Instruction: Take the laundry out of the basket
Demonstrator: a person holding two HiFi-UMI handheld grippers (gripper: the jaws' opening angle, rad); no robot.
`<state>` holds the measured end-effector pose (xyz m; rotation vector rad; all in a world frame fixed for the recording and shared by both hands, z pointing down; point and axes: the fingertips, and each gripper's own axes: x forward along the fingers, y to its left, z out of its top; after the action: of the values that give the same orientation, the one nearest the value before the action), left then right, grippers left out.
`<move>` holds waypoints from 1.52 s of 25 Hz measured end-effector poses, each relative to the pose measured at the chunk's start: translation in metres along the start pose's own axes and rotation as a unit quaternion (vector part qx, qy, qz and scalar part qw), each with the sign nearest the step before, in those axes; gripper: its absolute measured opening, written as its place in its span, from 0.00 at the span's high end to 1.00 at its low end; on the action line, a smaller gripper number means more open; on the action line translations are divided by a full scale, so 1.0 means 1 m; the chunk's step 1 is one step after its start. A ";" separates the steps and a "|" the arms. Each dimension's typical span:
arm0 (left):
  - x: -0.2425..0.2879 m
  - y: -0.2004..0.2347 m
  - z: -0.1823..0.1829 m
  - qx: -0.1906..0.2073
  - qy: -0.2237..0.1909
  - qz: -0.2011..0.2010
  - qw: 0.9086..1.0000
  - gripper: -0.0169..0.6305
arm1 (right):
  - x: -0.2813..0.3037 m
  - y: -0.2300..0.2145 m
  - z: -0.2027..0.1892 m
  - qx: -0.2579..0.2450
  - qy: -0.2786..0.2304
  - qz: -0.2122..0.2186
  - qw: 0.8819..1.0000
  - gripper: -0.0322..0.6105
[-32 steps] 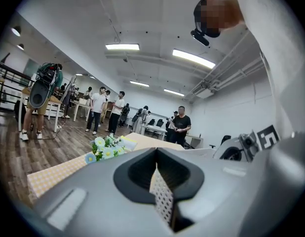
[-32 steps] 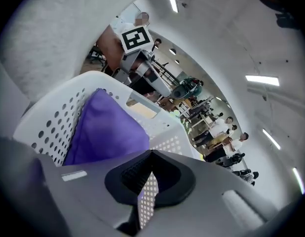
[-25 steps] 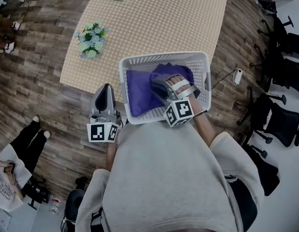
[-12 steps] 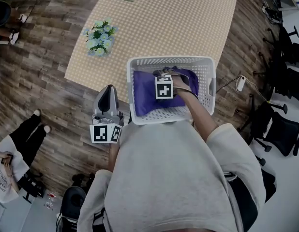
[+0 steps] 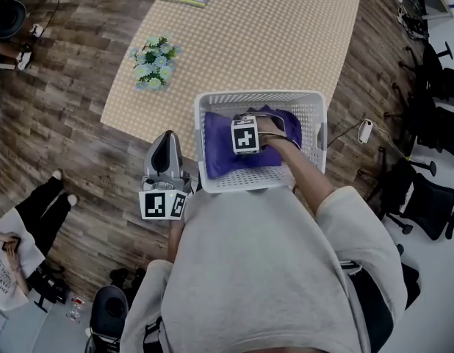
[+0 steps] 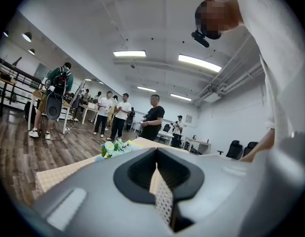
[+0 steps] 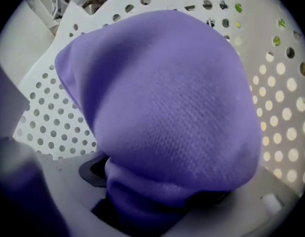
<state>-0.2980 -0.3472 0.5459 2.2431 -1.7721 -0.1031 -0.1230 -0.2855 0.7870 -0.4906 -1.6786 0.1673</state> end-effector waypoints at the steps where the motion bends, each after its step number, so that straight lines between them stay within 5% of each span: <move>1: 0.001 -0.001 0.001 0.000 -0.002 -0.001 1.000 0.96 | -0.003 0.003 0.001 -0.003 -0.004 -0.009 1.000 0.28; 5: 0.000 -0.004 0.003 -0.003 -0.007 -0.005 1.000 0.96 | -0.015 0.014 0.005 -0.006 -0.029 -0.085 0.996 0.47; 14: -0.006 -0.017 0.009 -0.001 -0.019 -0.012 1.000 0.96 | -0.029 0.016 0.006 -0.001 -0.064 -0.251 0.966 0.57; 22: -0.014 -0.024 0.015 0.008 -0.026 -0.010 1.000 0.96 | -0.091 -0.027 0.012 0.036 -0.135 -0.401 0.906 0.66; 34: -0.019 -0.037 0.017 0.016 -0.028 -0.017 0.999 0.96 | -0.128 -0.029 0.010 0.117 -0.246 -0.421 0.865 0.67; 38: -0.020 -0.043 0.018 0.019 -0.030 -0.020 0.999 0.96 | -0.165 -0.014 0.007 0.176 -0.358 -0.405 0.823 0.67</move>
<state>-0.2665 -0.3225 0.5150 2.3275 -1.7738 -0.1475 -0.1176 -0.3642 0.6417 0.6784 -2.3741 0.0206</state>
